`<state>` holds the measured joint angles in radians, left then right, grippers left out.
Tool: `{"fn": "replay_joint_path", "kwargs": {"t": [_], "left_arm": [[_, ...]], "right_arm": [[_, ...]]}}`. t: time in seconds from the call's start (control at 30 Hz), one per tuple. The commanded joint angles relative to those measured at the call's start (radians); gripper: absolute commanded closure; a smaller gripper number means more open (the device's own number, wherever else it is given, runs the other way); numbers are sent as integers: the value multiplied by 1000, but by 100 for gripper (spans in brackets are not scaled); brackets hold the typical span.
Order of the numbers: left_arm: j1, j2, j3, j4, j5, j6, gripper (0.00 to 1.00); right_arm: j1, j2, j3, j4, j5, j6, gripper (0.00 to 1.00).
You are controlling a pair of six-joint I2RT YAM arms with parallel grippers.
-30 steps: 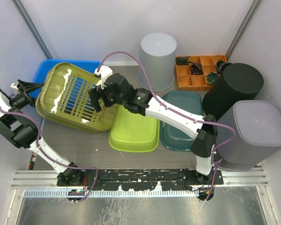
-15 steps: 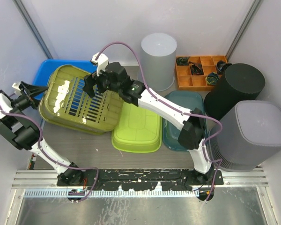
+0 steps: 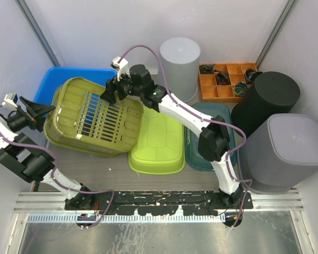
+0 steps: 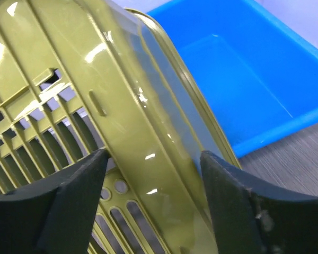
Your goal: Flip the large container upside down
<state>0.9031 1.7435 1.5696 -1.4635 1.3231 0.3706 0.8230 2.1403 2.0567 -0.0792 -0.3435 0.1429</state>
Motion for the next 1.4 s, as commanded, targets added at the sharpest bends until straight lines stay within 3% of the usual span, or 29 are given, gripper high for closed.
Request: {"fn": "replay_joint_path", "kwargs": {"t": [0.0,0.13,0.37,0.57,0.83,1.0,1.23,1.37], "left_arm": [[-54,-60,-77,127,-496,279,1],[-67,-99,-125,145,-559,327,2],[-83,-258,-240,235,-650,444,2],[-91,-298,-182,257,-656,432,1],[-91,-260,-30,287,-604,346,2],[-111,-301,-57,287,-652,360,2],[-111,-451,-133,507,-759,368,2],[-110,-505,-112,719,-828,267,2]], "right_arm": [[6,12,-10,32,-110,5,31],[5,18,-47,33,-210,39,43],[9,9,-110,35,-322,83,83],[30,16,-78,-34,-346,65,98],[82,47,33,-231,-350,-20,99],[98,48,3,-281,-329,-54,90],[117,67,16,-326,-316,-83,87],[138,113,118,-444,-356,-112,77]]}}
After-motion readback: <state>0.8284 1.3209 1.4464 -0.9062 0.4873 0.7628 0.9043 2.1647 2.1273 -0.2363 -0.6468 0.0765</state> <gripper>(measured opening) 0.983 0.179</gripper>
